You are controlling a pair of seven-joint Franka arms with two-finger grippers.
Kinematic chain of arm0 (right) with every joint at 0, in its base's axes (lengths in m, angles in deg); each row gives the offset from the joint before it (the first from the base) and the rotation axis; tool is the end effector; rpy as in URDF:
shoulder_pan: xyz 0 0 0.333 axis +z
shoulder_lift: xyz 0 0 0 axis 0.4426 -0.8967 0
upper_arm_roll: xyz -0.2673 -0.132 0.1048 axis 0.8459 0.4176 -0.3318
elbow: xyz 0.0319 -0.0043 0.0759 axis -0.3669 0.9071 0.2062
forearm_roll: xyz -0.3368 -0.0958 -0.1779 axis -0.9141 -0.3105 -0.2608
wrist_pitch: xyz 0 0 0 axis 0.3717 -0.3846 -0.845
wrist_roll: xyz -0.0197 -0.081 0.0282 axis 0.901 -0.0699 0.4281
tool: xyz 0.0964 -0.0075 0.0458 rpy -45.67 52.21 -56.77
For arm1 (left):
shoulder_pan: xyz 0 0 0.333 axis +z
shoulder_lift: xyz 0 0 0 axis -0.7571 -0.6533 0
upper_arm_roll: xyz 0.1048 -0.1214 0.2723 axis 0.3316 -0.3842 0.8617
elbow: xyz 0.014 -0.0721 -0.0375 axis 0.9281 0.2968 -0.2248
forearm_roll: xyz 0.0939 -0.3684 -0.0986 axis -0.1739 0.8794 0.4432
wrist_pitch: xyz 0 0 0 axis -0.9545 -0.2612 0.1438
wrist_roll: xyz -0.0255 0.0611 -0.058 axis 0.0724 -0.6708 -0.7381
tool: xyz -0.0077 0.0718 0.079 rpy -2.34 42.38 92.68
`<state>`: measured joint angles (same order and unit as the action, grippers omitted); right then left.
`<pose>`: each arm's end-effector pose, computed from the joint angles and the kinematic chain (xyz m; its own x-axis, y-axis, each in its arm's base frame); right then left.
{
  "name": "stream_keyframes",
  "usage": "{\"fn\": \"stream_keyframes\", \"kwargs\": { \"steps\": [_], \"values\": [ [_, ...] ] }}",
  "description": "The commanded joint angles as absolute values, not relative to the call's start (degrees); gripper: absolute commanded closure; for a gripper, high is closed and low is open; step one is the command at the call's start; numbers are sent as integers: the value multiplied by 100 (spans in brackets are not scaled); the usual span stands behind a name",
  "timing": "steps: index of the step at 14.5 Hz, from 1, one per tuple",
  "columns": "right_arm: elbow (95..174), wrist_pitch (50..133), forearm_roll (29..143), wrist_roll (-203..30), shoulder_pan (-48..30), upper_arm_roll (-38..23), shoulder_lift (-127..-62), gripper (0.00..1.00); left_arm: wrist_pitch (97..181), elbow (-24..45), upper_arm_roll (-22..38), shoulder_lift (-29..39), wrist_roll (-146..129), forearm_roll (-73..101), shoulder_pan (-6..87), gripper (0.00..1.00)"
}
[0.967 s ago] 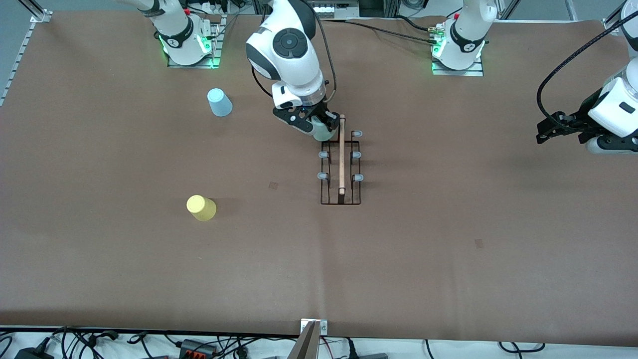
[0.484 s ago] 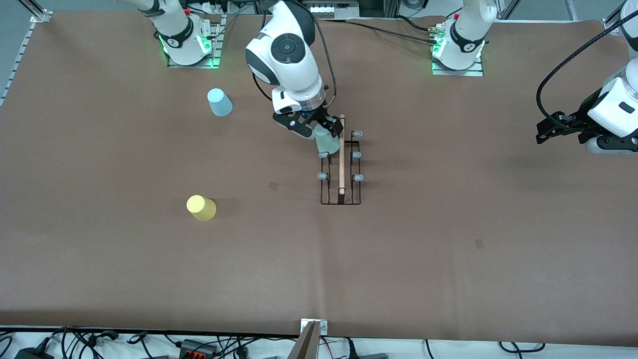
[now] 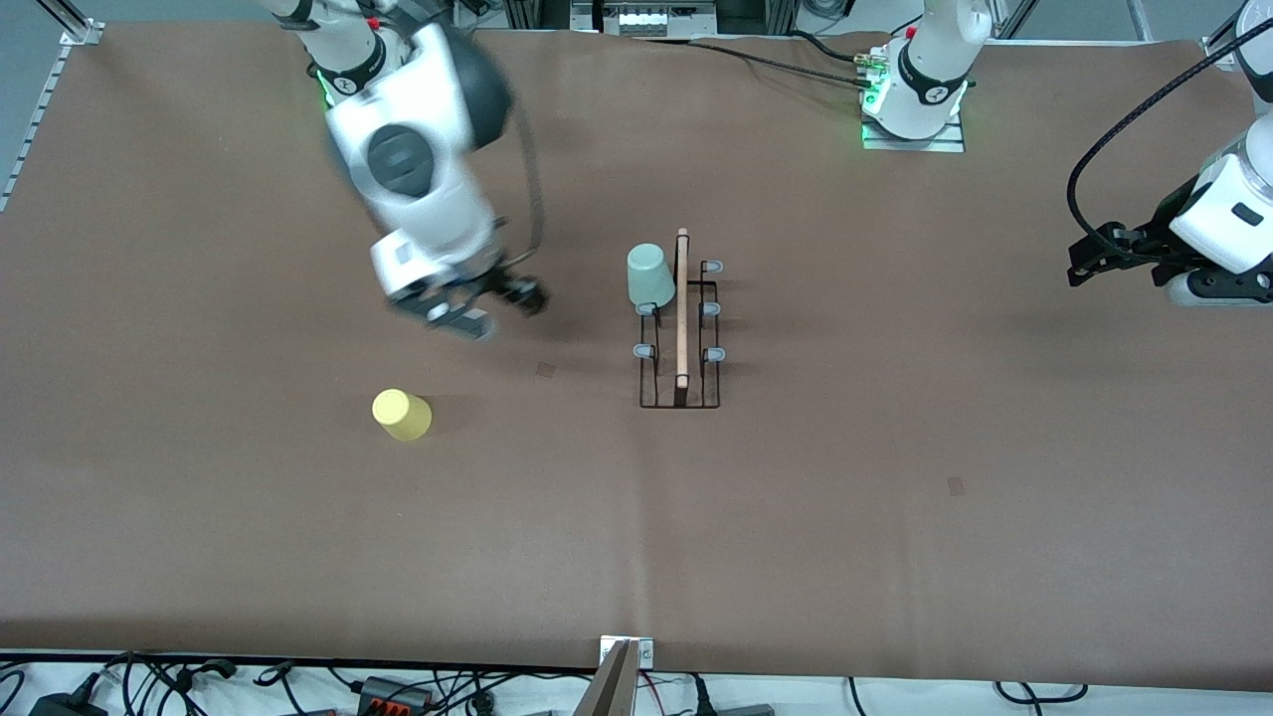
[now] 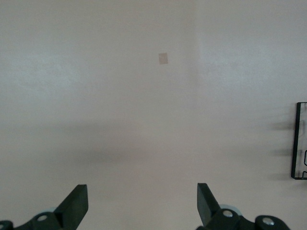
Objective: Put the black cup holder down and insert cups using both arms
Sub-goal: 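Lower the teal cup onto a holder peg and open the right gripper, then move the right gripper down to the yellow cup, then grasp the yellow cup with the right gripper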
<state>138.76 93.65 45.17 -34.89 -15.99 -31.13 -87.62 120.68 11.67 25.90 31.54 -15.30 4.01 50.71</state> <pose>0.5564 0.2869 0.3848 0.9549 -0.2926 -0.0508 -0.2931 -0.9561 -0.0026 0.5555 0.0128 0.5579 0.9999 0.0084 -0.0140 0.0081 -0.9997 -0.0221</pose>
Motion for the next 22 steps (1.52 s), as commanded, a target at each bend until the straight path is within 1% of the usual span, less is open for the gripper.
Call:
{"fn": "stream_keyframes", "kwargs": {
  "steps": [1,2,4,6,9,10,12,13,18,22],
  "values": [
    [13987,9465,4435,-4613,-2413,-3196,-8977,0,11937,1055,2550,3190,-1610,441,5105,0],
    [13987,9605,4426,-5008,-2556,-3170,-9126,0,11910,1045,2541,3182,-1610,441,5096,0],
    [13995,9903,4408,-5694,-2574,-2803,-9469,0,11875,1037,2437,3182,-1610,441,5105,0],
    [13995,10386,4408,-6449,-2583,-2766,-9786,0,11735,1028,2392,3182,-1601,433,5114,0],
    [13995,10827,4208,-6769,-2566,-2722,-10067,0,11761,1010,2392,3164,-1610,433,5123,0],
    [13987,10871,3893,-6839,-2566,-2704,-10120,0,11752,984,2392,3155,-1610,433,5123,0],
    [13995,10889,3671,-6849,-2575,-2643,-10147,0,11743,966,2392,3103,-1610,433,5140,0],
    [13995,10924,3670,-6849,-2575,-2642,-10165,0,11734,966,2392,3102,-1619,433,5140,0],
    [13987,11627,3688,-6770,-2583,-2625,-10420,0,11708,887,2392,3094,-1610,433,5123,0],
    [13987,11636,3688,-6770,-2575,-2598,-10437,0,11699,887,2392,3085,-1619,433,5123,0]
  ]
}}
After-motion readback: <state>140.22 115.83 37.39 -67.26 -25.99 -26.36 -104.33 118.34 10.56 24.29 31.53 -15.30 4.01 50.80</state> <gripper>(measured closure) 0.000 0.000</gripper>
